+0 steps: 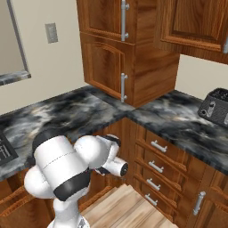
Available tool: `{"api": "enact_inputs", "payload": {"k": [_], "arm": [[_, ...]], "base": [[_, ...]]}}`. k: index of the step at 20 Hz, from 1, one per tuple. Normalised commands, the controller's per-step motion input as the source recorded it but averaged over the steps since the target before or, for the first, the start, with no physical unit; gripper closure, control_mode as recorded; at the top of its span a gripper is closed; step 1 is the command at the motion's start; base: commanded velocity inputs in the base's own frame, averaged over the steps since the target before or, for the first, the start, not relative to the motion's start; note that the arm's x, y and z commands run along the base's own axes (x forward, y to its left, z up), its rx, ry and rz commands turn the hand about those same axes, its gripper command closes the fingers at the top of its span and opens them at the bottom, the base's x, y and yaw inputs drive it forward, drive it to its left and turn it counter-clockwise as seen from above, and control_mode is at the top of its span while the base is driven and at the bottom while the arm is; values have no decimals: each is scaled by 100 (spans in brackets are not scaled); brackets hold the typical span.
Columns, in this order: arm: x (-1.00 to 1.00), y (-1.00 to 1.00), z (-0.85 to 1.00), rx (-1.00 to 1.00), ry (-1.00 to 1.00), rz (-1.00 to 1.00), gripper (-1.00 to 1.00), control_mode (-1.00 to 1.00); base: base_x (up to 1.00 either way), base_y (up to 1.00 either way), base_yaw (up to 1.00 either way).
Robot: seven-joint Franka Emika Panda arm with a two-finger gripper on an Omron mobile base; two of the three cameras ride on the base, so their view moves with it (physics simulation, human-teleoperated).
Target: Take a straw from the drawer in front and place it inside the glass cup on the dining counter.
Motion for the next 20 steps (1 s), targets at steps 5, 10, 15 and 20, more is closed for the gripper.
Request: {"api": "enact_inputs", "payload": {"k": [5,10,15,20], "arm": [[50,4,-8,15,0,0,-100,-100],[33,0,-33,14,0,0,-100,-100],[36,4,-29,10,0,0,-100,-100],[46,5,-24,10,0,0,-100,-100]], "base": [[0,0,0],[0,0,0],[0,0,0],[0,0,0]]}}
